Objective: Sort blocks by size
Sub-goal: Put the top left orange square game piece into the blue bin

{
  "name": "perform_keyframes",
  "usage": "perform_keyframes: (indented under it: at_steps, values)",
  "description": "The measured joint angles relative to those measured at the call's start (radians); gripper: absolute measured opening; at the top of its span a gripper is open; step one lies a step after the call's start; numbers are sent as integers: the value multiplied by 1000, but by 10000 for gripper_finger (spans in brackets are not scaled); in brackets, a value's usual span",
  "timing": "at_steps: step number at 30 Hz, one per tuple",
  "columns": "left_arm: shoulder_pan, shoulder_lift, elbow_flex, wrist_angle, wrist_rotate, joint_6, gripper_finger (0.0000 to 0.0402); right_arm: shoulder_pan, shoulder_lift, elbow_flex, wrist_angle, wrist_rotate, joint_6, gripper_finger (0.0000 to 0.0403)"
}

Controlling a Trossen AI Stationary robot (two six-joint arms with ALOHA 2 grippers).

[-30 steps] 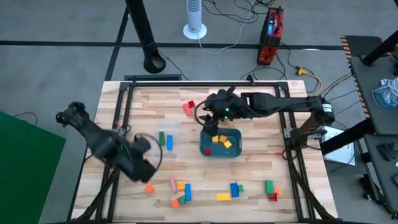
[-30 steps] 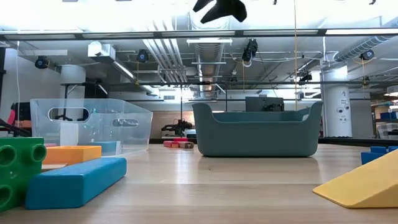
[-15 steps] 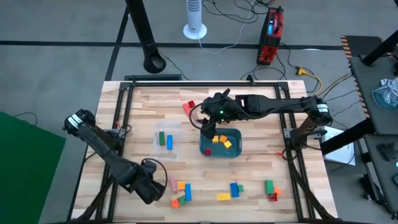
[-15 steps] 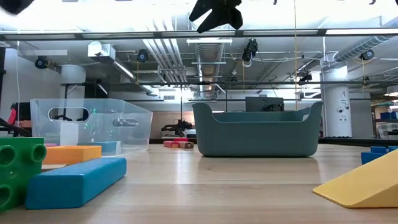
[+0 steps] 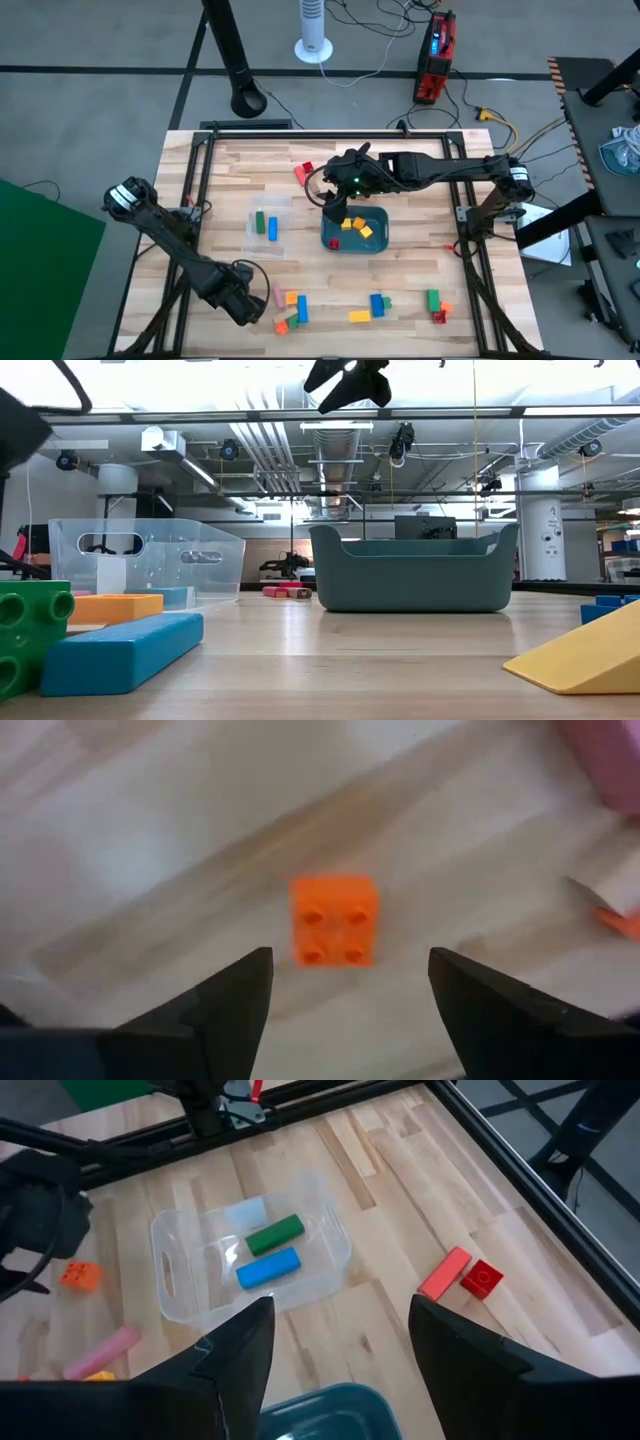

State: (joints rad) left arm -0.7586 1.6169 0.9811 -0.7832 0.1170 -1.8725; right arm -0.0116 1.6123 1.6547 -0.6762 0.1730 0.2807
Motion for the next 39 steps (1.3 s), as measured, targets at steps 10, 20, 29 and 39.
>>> perform_keyframes:
  at_steps: [10,20,29,39]
  values:
    - [0,36,-70,88,-12,60,255,0,0,-2,0,0,15,246]
    - [0,138,-28,88,-11,124,224,0,0,-2,-4,1,23,245]
    - [0,145,39,35,-19,229,124,0,1,-2,-35,3,34,236]
    - [40,-193,71,45,-204,401,144,35,-35,-1,-41,4,-154,248]
